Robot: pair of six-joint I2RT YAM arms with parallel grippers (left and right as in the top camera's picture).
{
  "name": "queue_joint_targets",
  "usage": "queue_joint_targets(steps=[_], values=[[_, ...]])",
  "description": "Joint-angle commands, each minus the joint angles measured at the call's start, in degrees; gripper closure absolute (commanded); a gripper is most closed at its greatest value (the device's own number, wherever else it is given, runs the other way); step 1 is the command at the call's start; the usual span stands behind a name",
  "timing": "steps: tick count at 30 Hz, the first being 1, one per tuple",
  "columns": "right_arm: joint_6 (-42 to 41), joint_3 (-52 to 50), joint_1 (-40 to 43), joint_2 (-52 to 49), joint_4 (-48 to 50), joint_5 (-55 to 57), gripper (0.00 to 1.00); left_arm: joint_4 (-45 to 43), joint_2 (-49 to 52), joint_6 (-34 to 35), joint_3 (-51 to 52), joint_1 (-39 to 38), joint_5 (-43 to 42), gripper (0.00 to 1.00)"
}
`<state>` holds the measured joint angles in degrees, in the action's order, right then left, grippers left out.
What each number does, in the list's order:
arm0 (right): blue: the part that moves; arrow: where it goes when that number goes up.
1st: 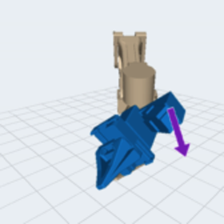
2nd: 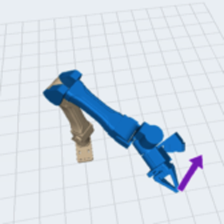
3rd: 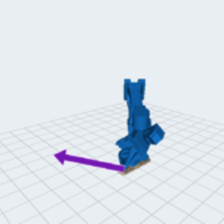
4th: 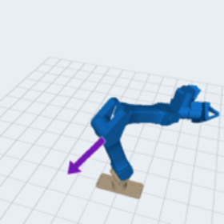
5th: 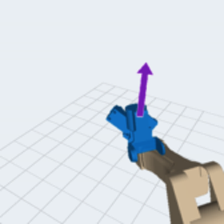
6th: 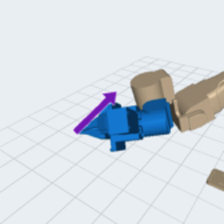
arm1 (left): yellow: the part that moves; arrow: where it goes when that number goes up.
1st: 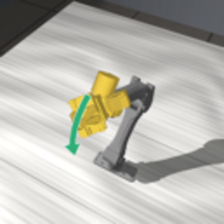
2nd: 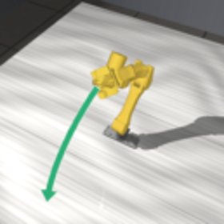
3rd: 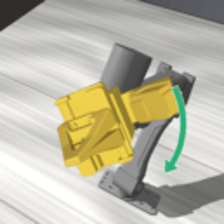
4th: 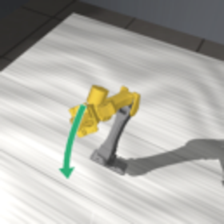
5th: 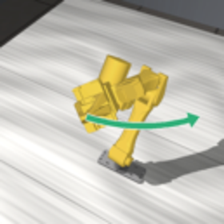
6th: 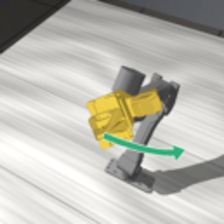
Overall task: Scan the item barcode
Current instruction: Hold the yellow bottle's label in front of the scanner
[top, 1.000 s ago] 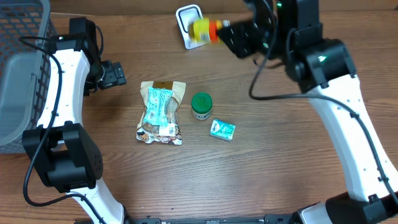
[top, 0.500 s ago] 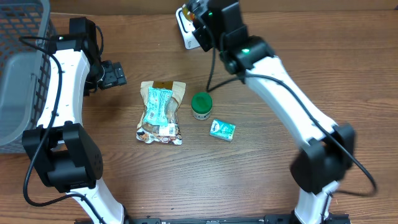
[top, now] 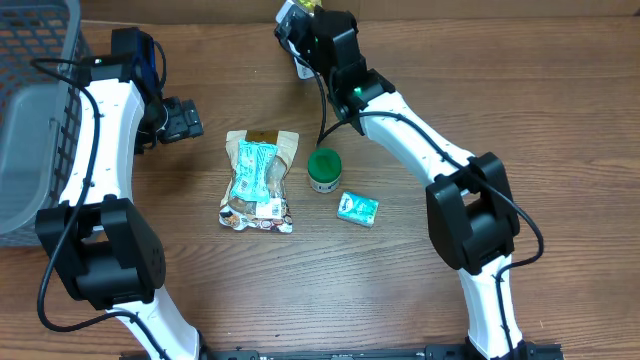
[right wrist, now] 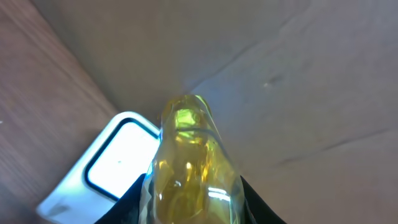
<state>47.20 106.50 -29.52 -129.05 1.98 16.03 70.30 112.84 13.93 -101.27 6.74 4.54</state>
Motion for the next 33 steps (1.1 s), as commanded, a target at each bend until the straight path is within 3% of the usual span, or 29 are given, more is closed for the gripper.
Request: queue_joint_targets(steps=[1, 9, 25, 29, 33], values=[[6.91, 1.09, -0.11, -1.95, 3.58, 1.31, 0.96, -0.09, -0.57, -0.68, -0.87, -0.39, 0.33, 0.01], [7.06, 1.09, -0.11, -4.90, 12.87, 4.81, 0.96, -0.11, -0.57, -0.68, -0.87, -0.39, 0.33, 0.01], [0.46, 1.11, -0.11, -1.38, 16.63, 9.66, 0.96, -0.11, -0.57, -0.68, -0.87, -0.39, 0.33, 0.00], [-7.23, 1.11, -0.09, 5.57, 11.17, 8.17, 0.96, -0.09, -0.57, -0.68, -0.87, -0.39, 0.33, 0.01], [-20.90, 1.11, 0.33, 13.86, 1.51, 7.02, 0.96, -0.09, -0.57, -0.68, -0.87, -0.39, 0.33, 0.01]])
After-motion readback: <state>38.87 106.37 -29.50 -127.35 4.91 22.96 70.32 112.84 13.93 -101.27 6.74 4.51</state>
